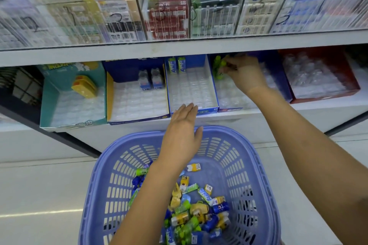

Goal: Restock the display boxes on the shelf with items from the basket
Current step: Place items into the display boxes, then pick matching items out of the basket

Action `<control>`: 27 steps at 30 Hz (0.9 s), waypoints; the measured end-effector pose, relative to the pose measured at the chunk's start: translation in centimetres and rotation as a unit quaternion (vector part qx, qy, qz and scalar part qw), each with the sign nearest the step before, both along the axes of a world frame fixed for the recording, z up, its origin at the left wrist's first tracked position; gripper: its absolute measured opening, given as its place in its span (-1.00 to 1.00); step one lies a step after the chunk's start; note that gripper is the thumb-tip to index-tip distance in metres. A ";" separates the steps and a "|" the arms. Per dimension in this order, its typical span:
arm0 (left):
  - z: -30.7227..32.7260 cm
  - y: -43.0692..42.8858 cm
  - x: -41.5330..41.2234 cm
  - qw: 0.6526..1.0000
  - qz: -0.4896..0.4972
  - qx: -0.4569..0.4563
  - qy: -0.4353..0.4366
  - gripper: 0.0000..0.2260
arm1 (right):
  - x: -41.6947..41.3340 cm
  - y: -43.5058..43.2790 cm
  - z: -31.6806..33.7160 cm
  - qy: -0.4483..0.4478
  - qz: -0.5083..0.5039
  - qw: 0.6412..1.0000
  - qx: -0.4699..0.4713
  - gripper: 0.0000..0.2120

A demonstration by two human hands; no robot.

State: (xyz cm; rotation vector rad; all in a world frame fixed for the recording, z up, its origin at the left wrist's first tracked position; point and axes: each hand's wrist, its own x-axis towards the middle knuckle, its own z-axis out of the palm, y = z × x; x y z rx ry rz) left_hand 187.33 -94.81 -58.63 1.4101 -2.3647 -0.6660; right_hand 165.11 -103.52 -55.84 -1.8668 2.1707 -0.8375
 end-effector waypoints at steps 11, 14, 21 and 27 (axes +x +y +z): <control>-0.4 -0.4 -0.1 1.000 0.003 0.001 0.015 -0.50 | 0.9 -1.0 0.0 0.062 0.023 0.996 0.054 -0.75; -0.6 -0.5 0.1 1.000 -0.002 0.005 0.014 -0.49 | 1.2 -0.8 -0.3 0.005 -0.013 0.998 0.059 -0.73; 0.8 0.6 1.2 0.983 0.042 -0.034 0.173 -0.76 | 1.8 1.2 2.3 -0.015 -0.029 0.996 0.083 -0.59; -3.7 1.1 3.2 0.989 0.034 0.139 0.022 -0.88 | 8.1 7.6 3.0 0.027 0.161 0.927 0.338 -0.79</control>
